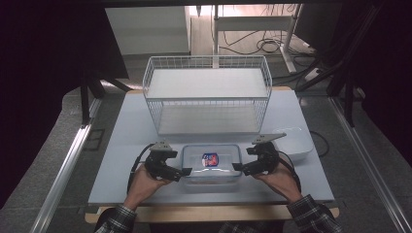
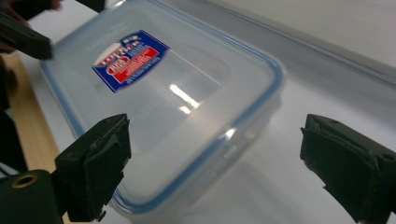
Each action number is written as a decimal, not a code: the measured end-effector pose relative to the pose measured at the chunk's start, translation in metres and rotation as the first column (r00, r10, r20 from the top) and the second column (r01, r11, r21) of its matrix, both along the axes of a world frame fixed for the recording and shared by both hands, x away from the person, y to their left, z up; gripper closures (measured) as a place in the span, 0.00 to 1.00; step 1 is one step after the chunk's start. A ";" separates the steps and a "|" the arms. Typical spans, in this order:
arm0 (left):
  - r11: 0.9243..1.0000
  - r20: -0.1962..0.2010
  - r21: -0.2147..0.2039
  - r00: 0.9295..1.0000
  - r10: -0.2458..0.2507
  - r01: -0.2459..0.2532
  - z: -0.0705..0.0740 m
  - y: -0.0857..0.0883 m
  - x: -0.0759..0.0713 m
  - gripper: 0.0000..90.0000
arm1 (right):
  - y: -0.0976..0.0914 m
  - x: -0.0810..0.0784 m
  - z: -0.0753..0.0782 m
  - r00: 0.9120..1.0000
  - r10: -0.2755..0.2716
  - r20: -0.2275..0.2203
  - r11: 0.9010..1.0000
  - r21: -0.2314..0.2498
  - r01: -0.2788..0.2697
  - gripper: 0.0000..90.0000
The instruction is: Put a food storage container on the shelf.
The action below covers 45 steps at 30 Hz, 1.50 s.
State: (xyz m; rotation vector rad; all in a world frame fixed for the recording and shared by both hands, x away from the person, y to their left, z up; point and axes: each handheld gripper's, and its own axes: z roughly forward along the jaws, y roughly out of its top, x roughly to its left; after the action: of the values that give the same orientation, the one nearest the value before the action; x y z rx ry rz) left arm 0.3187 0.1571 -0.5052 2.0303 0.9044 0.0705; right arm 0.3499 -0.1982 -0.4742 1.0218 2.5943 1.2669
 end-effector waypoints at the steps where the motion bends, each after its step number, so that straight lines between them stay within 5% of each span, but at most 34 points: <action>1: 0.999 -0.038 -0.034 0.999 -0.006 0.005 -0.004 0.001 0.003 0.03 | 0.002 0.004 -0.004 0.999 0.018 -0.028 1.000 0.022 -0.018 0.09; 4: 0.998 -0.075 -0.062 0.997 -0.019 0.015 -0.009 0.001 0.006 0.02 | 0.004 0.008 -0.008 0.998 0.028 -0.058 0.999 0.032 -0.026 0.08; 9: 0.991 -0.160 -0.127 0.985 -0.057 0.037 -0.015 -0.002 0.011 0.03 | 0.008 0.014 -0.020 0.983 0.061 -0.171 0.996 0.067 -0.051 0.07; 14: 0.990 -0.181 -0.135 0.981 -0.067 0.043 -0.015 0.000 0.007 0.06 | 0.004 0.016 -0.022 0.966 0.061 -0.253 0.994 0.105 -0.035 0.16; 16: 0.989 -0.185 -0.145 0.981 -0.067 0.040 -0.013 0.005 0.005 0.17 | 0.002 0.012 -0.018 0.962 0.068 -0.266 0.995 0.093 -0.044 0.22; 22: 0.973 -0.199 -0.230 0.979 -0.044 -0.003 -0.009 0.020 -0.006 0.40 | -0.010 0.005 -0.011 0.962 0.037 -0.272 0.990 0.143 0.003 0.43; 25: 0.962 -0.182 -0.269 0.983 -0.014 -0.036 -0.007 0.025 -0.013 0.52 | -0.014 -0.004 -0.005 0.969 0.001 -0.247 0.986 0.162 0.040 0.55; 31: 0.961 -0.154 -0.264 0.987 0.043 -0.083 -0.002 0.021 -0.013 0.55 | -0.012 -0.012 -0.001 0.976 -0.049 -0.213 0.983 0.163 0.085 0.57; 35: 0.959 -0.137 -0.265 0.989 0.063 -0.098 0.000 0.020 -0.010 0.56 | -0.010 -0.015 0.003 0.987 -0.069 -0.144 0.985 0.150 0.091 0.58; 36: 0.953 -0.138 -0.283 0.988 0.071 -0.108 0.001 0.021 -0.009 0.57 | -0.010 -0.016 0.004 0.988 -0.080 -0.132 0.985 0.140 0.098 0.62; 37: 0.952 -0.127 -0.289 0.990 0.069 -0.103 0.003 0.022 -0.009 0.58 | -0.013 -0.018 0.009 0.987 -0.138 -0.085 0.979 0.141 0.149 0.77; 39: 0.960 -0.070 -0.269 0.995 0.068 -0.084 0.010 0.018 -0.013 0.60 | -0.020 -0.014 0.013 0.986 -0.154 -0.068 0.971 0.176 0.164 0.79; 43: 0.956 -0.123 -0.275 0.990 0.066 -0.098 0.005 0.021 -0.008 0.61 | -0.025 -0.006 0.006 0.983 -0.139 -0.123 0.966 0.200 0.162 0.80; 45: 0.960 -0.138 -0.262 0.988 0.070 -0.104 0.002 0.022 -0.007 0.60 | -0.021 -0.007 0.006 0.989 -0.114 -0.090 0.978 0.162 0.128 0.80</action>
State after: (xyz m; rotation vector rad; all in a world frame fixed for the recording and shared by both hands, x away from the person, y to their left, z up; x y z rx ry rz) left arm 0.3121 0.1793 -0.5036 1.7578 1.0250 -0.1289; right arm 0.3433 -0.2189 -0.4682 1.2630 2.4708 1.4625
